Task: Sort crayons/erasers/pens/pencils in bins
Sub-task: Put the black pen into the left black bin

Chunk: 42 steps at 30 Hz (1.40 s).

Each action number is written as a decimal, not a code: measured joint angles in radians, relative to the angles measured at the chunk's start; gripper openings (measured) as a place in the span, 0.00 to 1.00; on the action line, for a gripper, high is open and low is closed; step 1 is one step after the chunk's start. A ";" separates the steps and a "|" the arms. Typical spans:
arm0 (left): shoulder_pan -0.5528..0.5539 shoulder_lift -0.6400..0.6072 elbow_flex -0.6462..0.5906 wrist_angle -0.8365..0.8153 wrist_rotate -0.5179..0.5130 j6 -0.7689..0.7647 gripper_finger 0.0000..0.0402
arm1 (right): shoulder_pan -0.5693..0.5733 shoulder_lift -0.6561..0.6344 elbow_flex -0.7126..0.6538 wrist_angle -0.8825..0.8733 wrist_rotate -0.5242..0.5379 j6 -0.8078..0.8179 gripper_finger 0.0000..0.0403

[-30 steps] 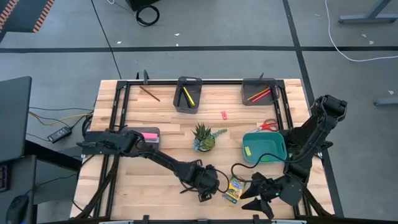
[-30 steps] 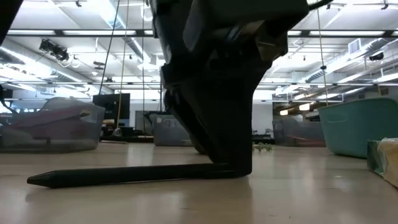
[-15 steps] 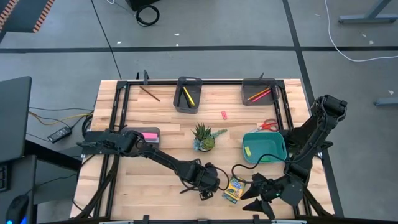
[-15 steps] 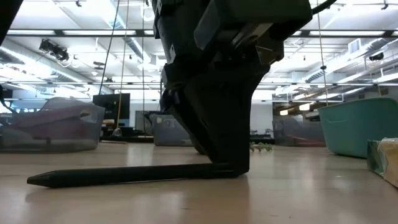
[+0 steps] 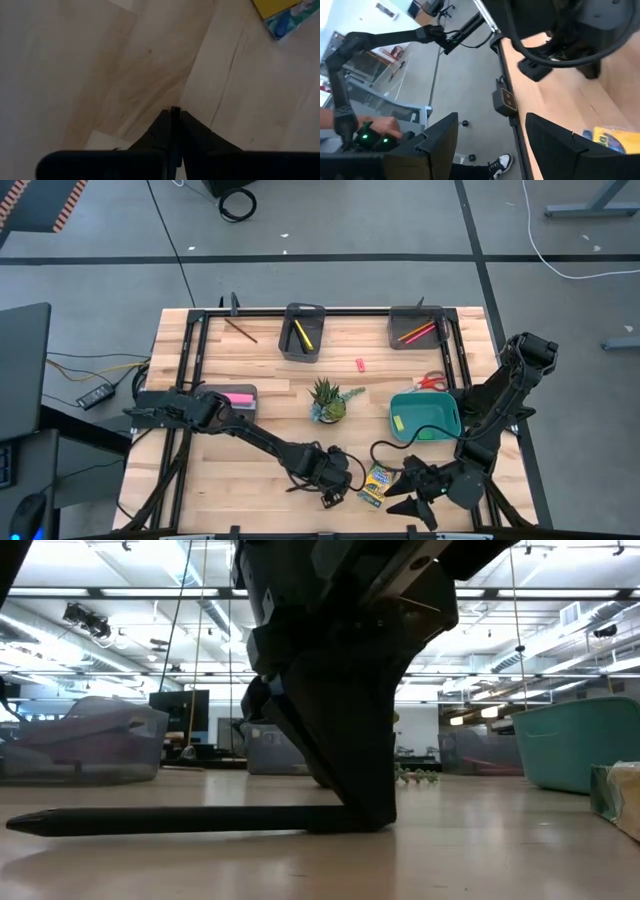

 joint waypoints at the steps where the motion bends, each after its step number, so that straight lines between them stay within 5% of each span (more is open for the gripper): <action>1: 0.000 0.000 0.000 0.004 0.001 0.000 0.06 | -0.002 0.000 0.000 -0.018 0.007 0.015 0.59; 20: 0.114 -0.136 0.211 -0.275 0.011 0.394 0.00 | 0.010 -0.001 0.000 -0.176 0.054 0.287 0.59; 29: 0.103 -0.143 0.211 -0.441 0.125 0.431 0.13 | -0.014 -0.001 -0.001 -0.219 0.107 0.286 0.59; 42: -0.134 -0.145 0.165 -0.484 0.073 0.270 0.25 | -0.086 -0.001 -0.001 -0.162 -0.122 -0.142 0.59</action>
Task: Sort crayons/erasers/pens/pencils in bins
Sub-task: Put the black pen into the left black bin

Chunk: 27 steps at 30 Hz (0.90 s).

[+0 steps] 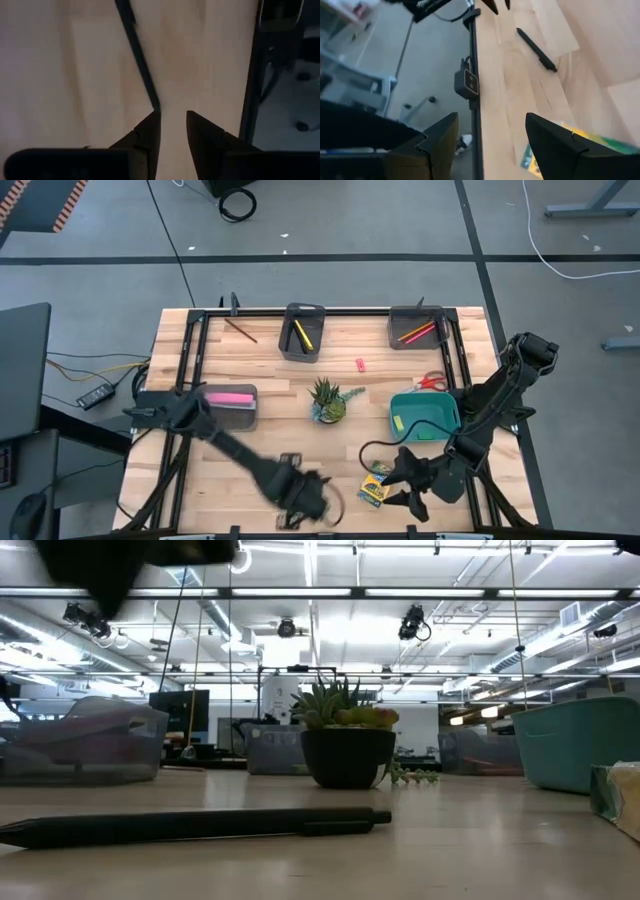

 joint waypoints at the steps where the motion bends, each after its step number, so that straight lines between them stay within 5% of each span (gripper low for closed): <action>1: -0.025 -0.002 -0.009 0.001 -0.015 -0.036 0.24 | -0.011 0.000 0.000 0.001 -0.017 -0.028 0.59; 7: -0.142 -0.006 -0.019 0.062 -0.093 -0.228 0.17 | -0.135 0.020 0.069 -0.025 -0.226 -0.220 0.59; 14: -0.195 -0.042 -0.020 -0.015 -0.238 -0.404 0.09 | -0.293 0.149 0.381 -0.291 -0.328 -0.506 0.59; 19: -0.221 -0.090 -0.020 -0.056 -0.301 -0.443 0.02 | -0.365 0.257 0.498 -0.403 -0.354 -0.543 0.59; 27: -0.282 -0.163 -0.020 -0.085 -0.383 -0.593 0.04 | -0.411 0.381 0.506 -0.405 -0.504 -0.605 0.59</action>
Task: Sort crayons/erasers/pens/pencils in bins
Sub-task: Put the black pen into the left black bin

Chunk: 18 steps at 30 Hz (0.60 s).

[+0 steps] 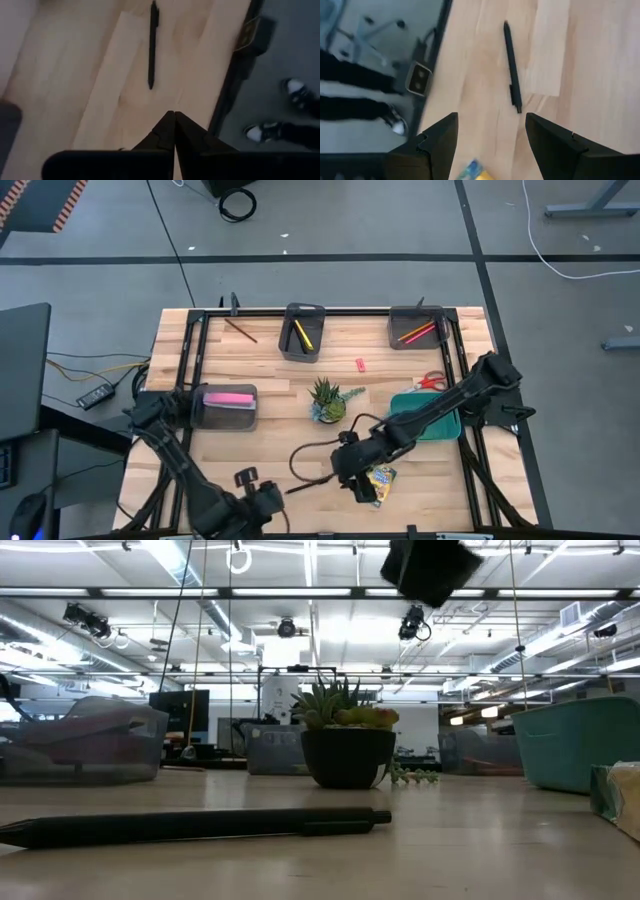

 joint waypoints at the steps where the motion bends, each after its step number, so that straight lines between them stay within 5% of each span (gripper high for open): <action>1: -0.004 -0.013 0.000 0.003 -0.009 -0.022 0.04 | 0.000 0.016 0.000 0.002 0.000 -0.020 0.59; 18: -0.015 -0.233 0.000 0.156 -0.228 -0.069 0.08 | -0.021 0.240 -0.001 0.133 0.024 -0.163 0.54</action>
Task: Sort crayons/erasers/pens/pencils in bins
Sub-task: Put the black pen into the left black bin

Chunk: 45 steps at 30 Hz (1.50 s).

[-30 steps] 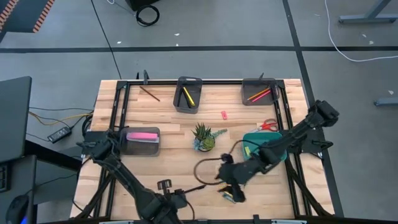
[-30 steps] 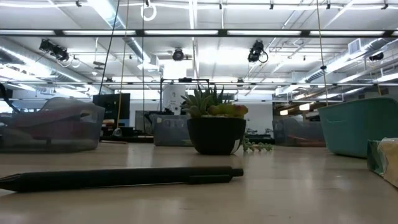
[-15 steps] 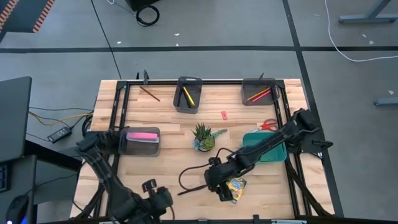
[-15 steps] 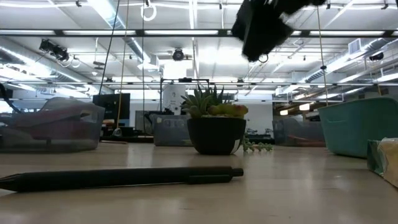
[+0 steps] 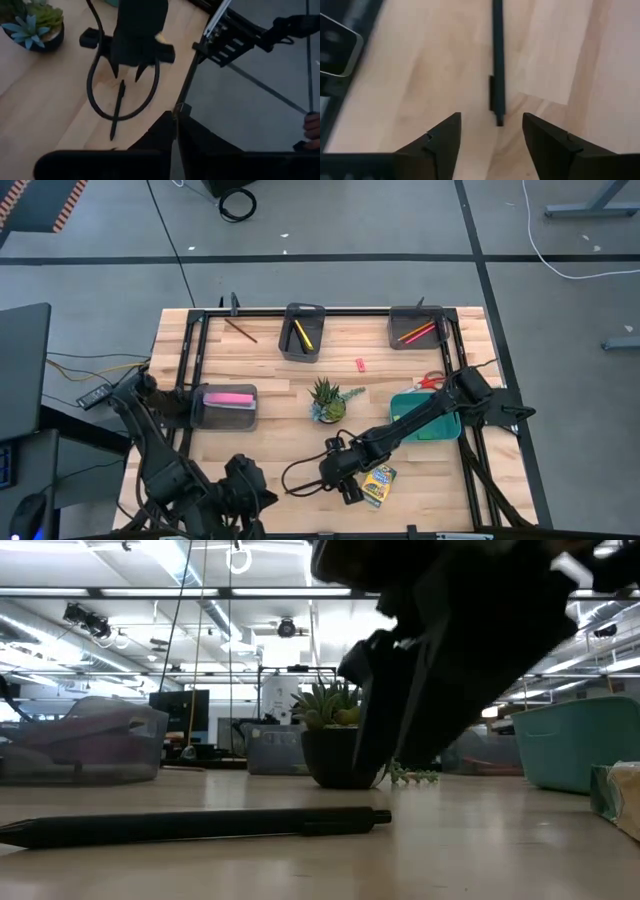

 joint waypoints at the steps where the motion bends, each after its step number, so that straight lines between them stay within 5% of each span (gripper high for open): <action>1: 0.000 -0.003 0.000 0.002 -0.003 0.001 0.08 | 0.001 0.006 0.000 0.001 0.017 0.000 0.52; 24: 0.017 -0.005 0.000 0.037 -0.018 0.010 0.04 | 0.013 0.077 0.002 0.058 0.100 0.002 0.30; 36: 0.017 -0.005 0.000 0.048 -0.027 0.024 0.05 | 0.030 0.080 0.003 0.066 0.171 -0.052 0.04; 45: 0.017 -0.005 0.000 0.055 -0.028 0.003 0.03 | 0.027 0.051 -0.003 0.050 0.203 -0.003 0.02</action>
